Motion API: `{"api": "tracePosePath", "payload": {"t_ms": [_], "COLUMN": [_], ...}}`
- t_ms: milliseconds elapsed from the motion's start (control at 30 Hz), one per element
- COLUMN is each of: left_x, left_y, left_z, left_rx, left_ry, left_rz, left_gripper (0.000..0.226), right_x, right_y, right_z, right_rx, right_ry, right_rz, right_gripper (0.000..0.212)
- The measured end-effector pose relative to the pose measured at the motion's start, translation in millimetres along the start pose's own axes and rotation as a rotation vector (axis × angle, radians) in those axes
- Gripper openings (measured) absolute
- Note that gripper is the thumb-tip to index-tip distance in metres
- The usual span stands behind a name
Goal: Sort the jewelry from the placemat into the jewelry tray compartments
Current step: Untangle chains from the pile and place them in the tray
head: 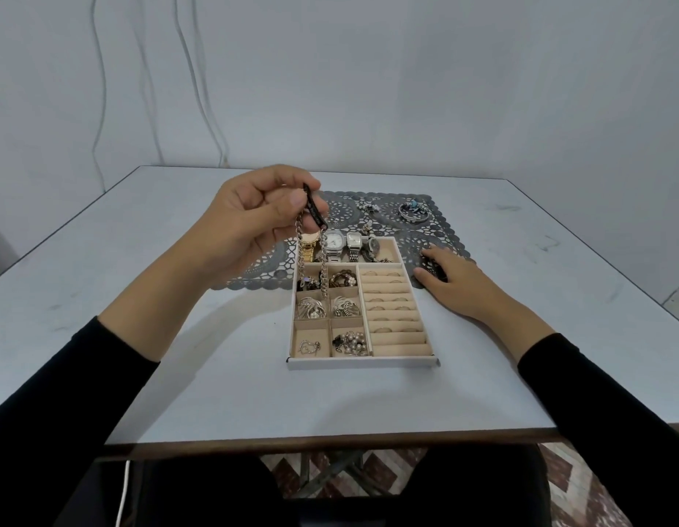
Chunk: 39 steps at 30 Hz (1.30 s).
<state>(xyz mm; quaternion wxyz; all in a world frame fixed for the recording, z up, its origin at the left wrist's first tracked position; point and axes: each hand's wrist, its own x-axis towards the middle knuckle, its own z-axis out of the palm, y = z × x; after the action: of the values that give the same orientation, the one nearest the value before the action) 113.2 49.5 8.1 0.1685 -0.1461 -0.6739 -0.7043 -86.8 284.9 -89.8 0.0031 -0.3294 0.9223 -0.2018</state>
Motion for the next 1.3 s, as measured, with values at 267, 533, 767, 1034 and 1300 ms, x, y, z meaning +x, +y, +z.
{"api": "tracePosePath", "payload": {"t_ms": [267, 533, 767, 1034, 1300], "left_x": [4, -1, -9, -13, -17], "left_y": [14, 7, 0, -8, -26], "left_z": [0, 2, -4, -12, -5], "left_rx": [0.012, 0.008, 0.022, 0.013, -0.012], "left_ry": [-0.022, -0.036, -0.034, -0.037, -0.091], "left_rz": [0.032, 0.006, -0.034, -0.063, -0.119], "left_gripper": [0.018, 0.017, 0.018, 0.018, 0.017], "right_x": [-1, -1, -3, -1, 0], "right_y": [-1, -2, -5, -4, -1], "right_z": [-1, -2, -4, -4, -3], "right_rx": [0.011, 0.006, -0.003, -0.01, -0.009], "right_ry": [-0.007, -0.006, -0.01, -0.015, -0.03], "right_rz": [0.002, 0.0, 0.0, 0.008, 0.025], "right_gripper": [0.055, 0.054, 0.052, 0.053, 0.055]}}
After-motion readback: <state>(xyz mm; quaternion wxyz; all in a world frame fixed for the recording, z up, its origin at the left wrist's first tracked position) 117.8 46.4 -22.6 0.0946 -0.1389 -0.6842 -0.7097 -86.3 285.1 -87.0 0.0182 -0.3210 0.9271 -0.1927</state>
